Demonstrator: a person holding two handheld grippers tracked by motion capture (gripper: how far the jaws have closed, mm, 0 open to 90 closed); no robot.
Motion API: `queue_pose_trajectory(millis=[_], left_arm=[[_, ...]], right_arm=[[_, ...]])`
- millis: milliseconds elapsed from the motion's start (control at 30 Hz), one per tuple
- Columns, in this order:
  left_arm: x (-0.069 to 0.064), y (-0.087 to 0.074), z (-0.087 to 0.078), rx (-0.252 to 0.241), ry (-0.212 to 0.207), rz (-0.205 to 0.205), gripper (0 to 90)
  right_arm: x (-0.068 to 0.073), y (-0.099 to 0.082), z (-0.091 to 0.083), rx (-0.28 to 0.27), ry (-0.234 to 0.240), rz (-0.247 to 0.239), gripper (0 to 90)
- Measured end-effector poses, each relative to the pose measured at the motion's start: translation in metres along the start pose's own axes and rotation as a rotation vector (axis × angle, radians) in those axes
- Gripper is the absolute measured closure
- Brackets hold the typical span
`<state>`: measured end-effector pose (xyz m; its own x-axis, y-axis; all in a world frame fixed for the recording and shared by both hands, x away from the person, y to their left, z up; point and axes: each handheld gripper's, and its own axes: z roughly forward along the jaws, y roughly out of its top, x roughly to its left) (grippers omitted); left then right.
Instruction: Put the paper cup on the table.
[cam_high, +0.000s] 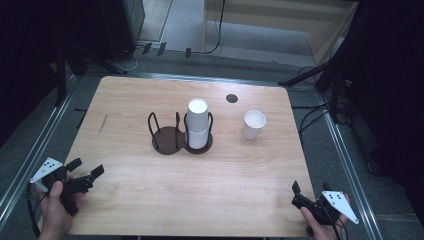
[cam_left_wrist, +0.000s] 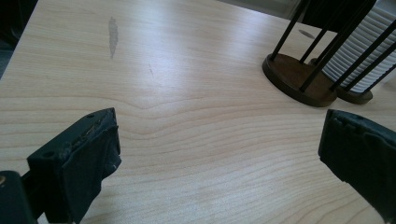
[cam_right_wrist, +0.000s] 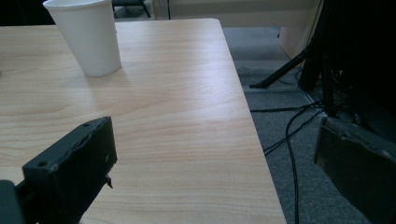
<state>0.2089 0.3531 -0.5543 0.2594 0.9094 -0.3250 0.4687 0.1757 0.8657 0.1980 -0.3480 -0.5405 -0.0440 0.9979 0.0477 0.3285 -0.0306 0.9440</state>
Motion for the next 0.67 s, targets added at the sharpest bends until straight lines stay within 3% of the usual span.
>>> queue_pose_trajectory(millis=[667], left_arm=[[-0.0019,0.0003,0.0018,0.005,0.003,0.018,0.0]], right_arm=[[-0.0003,-0.0043,0.0036,0.030,-0.021,0.060,0.0]])
